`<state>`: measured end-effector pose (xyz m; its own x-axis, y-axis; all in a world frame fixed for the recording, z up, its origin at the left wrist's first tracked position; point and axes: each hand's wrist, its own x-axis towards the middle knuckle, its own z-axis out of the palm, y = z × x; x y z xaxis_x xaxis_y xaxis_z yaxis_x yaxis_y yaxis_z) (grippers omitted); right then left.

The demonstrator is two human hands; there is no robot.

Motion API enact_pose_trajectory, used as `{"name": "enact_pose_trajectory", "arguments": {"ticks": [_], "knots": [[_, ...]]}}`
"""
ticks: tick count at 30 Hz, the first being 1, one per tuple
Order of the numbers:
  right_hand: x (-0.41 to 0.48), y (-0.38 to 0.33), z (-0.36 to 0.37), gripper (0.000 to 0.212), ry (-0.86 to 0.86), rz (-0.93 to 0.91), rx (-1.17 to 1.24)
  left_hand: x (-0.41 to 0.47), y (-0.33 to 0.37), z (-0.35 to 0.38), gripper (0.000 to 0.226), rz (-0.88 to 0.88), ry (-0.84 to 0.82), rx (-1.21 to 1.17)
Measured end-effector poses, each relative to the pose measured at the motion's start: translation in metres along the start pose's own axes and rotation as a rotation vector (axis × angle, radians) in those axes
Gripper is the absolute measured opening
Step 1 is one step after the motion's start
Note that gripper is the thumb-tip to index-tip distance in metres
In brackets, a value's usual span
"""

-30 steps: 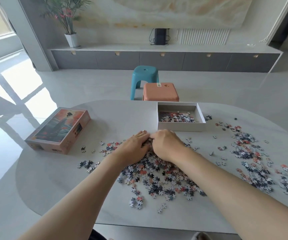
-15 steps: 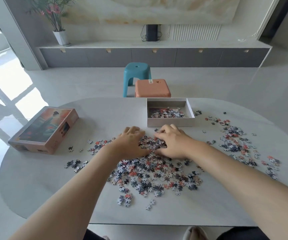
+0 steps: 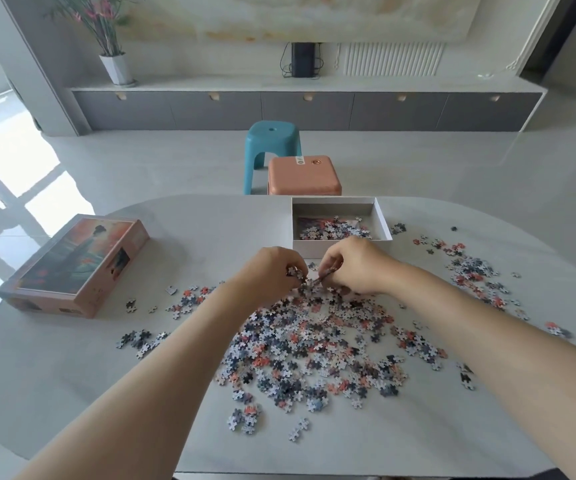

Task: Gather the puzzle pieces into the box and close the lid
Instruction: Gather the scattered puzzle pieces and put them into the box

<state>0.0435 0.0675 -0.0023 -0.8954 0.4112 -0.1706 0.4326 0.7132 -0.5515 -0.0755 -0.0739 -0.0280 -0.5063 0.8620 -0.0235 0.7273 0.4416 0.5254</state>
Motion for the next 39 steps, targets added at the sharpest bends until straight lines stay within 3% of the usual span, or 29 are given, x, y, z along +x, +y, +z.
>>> {"name": "enact_pose_trajectory", "arguments": {"ticks": [6,9,12,17,21,24,28,32,36,39], "knots": [[0.013,0.002,-0.038,0.012,0.216,0.033,0.209,0.023,0.021,-0.021,0.014,-0.041,0.174,-0.238],[0.025,0.009,-0.043,0.023,0.397,0.040,0.122,0.036,0.031,-0.024,0.019,-0.064,0.329,-0.251],[0.035,0.021,-0.039,0.016,0.564,-0.008,0.040,0.049,0.037,-0.021,0.025,-0.028,0.426,-0.187],[0.037,0.035,-0.032,0.035,0.394,-0.027,-0.059,0.066,0.035,-0.003,0.032,0.110,0.403,-0.083],[0.031,0.033,-0.034,0.024,0.316,-0.058,-0.071,0.070,0.025,0.001,0.034,0.118,0.243,0.077],[0.026,0.032,-0.032,0.028,0.184,-0.051,-0.173,0.061,0.019,0.001,0.035,0.153,0.136,0.186],[0.016,0.031,-0.022,0.037,0.057,-0.085,-0.185,0.036,0.012,-0.005,0.031,0.175,0.118,0.222],[0.001,0.026,-0.014,0.047,0.056,-0.139,-0.164,0.009,0.008,-0.011,0.032,0.166,0.091,0.185],[-0.013,0.016,-0.006,0.036,0.336,-0.408,-0.260,-0.011,0.002,-0.006,0.039,0.172,0.198,0.189],[-0.023,0.002,0.003,0.030,0.142,-0.341,-0.258,-0.023,0.005,-0.004,0.025,0.223,0.301,0.199]]}}
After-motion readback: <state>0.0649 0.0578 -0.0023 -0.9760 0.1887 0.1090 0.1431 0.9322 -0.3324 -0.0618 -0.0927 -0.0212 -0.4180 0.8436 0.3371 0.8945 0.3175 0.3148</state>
